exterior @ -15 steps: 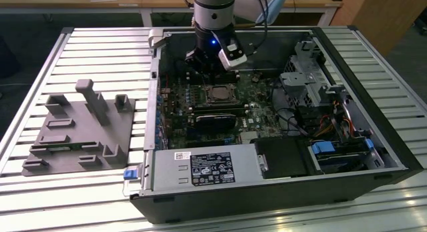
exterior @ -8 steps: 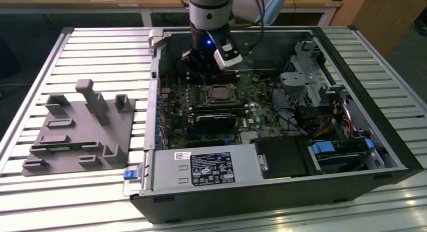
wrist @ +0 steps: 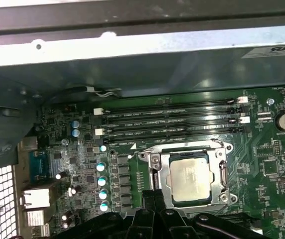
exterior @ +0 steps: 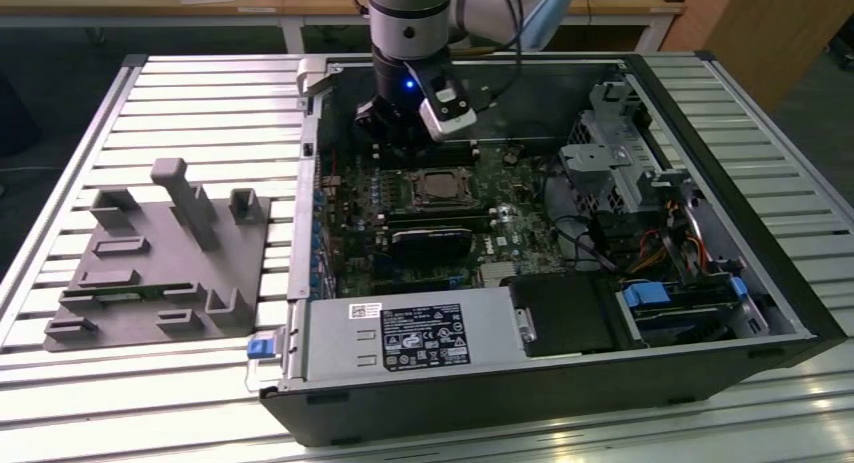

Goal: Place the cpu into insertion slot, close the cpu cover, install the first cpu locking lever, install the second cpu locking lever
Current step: 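Install the first cpu locking lever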

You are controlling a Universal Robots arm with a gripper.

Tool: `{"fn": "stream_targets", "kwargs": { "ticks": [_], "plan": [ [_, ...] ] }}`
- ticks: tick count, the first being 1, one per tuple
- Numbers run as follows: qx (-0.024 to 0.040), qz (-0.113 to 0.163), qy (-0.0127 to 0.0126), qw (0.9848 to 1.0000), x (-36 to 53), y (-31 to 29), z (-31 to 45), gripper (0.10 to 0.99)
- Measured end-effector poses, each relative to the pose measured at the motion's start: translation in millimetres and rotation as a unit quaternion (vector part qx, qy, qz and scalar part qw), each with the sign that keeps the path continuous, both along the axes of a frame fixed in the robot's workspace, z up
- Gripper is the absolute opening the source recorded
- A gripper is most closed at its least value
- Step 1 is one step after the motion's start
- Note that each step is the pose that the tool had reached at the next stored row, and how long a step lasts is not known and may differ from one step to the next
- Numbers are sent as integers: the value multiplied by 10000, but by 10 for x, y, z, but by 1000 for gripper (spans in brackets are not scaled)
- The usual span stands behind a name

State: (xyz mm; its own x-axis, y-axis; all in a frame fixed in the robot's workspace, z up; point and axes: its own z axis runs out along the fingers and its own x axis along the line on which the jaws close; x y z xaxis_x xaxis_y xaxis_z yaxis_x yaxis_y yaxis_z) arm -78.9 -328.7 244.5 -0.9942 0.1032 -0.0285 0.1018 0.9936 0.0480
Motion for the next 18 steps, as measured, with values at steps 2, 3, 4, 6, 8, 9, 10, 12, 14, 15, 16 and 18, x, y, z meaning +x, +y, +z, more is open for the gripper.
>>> {"fn": "stream_targets", "kwargs": {
  "ticks": [2, 3, 4, 6, 8, 9, 10, 12, 14, 15, 16, 18],
  "plan": [
    [0, 0, 0, 10000, -18, 0, 0, 106],
    [0, 0, 0, 10000, -24, 0, 0, 106],
    [0, 0, 0, 10000, -31, 0, 0, 106],
    [0, 0, 0, 10000, -46, 0, 0, 106],
    [0, 0, 0, 10000, -61, 0, 0, 106],
    [0, 0, 0, 10000, -69, 0, 0, 106],
    [0, 0, 0, 10000, -76, 0, 0, 106],
    [0, 0, 0, 10000, -98, 0, 0, 106],
    [0, 0, 0, 10000, -111, 0, 0, 106],
    [0, 0, 0, 10000, -117, 0, 0, 106],
    [0, 0, 0, 10000, -122, 0, 0, 106],
    [0, 0, 0, 10000, -133, 0, 0, 106]
  ]
}}
